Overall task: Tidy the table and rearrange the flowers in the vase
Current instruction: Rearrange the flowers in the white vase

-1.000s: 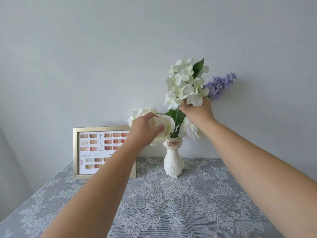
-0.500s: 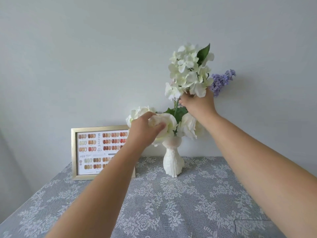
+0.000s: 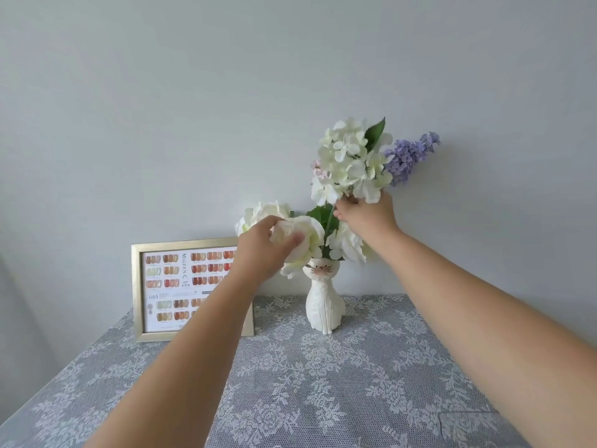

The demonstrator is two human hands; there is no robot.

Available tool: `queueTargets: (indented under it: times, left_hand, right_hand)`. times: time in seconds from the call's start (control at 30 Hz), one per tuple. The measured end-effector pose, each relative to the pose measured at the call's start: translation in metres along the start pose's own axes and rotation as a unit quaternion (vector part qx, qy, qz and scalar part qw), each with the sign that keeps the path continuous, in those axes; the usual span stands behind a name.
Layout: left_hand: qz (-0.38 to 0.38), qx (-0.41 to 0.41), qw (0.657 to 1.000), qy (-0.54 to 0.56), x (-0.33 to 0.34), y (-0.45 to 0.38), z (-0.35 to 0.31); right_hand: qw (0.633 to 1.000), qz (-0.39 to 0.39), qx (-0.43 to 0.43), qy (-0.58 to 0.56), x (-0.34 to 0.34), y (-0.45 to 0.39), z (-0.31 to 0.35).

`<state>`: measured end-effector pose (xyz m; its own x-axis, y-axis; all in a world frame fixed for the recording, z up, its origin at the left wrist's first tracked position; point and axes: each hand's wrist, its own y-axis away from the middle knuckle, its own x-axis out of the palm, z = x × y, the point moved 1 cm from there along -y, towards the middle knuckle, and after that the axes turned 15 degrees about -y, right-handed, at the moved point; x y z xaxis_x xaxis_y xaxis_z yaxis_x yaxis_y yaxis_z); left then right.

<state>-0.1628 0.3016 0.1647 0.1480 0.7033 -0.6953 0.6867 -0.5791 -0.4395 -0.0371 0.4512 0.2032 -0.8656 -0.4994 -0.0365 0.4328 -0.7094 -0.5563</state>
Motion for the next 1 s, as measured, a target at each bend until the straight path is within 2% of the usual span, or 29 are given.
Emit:
queueTargets:
  times: [0.17,0.27,0.33,0.47,0.6,0.73,0.83,0.9,0.97,1.0]
  left_hand:
    - [0.008,-0.008,1.000,0.019,-0.002,0.002,-0.001]
    - [0.009,-0.004,1.000,0.013,-0.003,0.004,-0.004]
    - [0.007,-0.005,1.000,0.004,-0.002,0.007,-0.005]
    - [-0.005,-0.006,1.000,-0.018,-0.001,0.008,-0.002]
    - [0.005,0.023,0.999,-0.024,-0.004,0.009,-0.001]
    - [0.000,0.027,0.999,-0.036,-0.003,0.010,-0.003]
    - [-0.006,0.025,0.999,-0.046,0.000,0.011,-0.004]
    - [-0.017,0.026,0.998,-0.049,0.000,0.010,-0.005]
    - [-0.039,0.029,0.997,-0.057,-0.001,0.010,-0.006]
    - [-0.050,0.033,0.996,-0.062,-0.002,0.009,-0.006]
  right_hand:
    - [0.999,0.028,0.026,0.018,0.003,0.010,-0.012]
    - [0.981,0.099,0.001,0.169,0.013,0.005,-0.015]
    - [0.962,0.071,-0.025,0.261,0.021,0.001,-0.014]
    - [0.954,0.049,0.008,0.296,0.024,0.000,-0.023]
    - [0.928,0.087,0.022,0.361,0.019,-0.002,-0.033]
    - [0.926,0.101,0.099,0.349,0.006,-0.005,-0.018]
    - [0.912,0.140,0.041,0.384,-0.025,0.001,0.003]
    - [0.933,0.111,-0.012,0.342,-0.038,0.019,0.013]
    - [0.952,0.099,-0.134,0.256,-0.034,0.044,0.016]
    - [0.947,0.118,-0.187,0.233,-0.028,0.054,0.017]
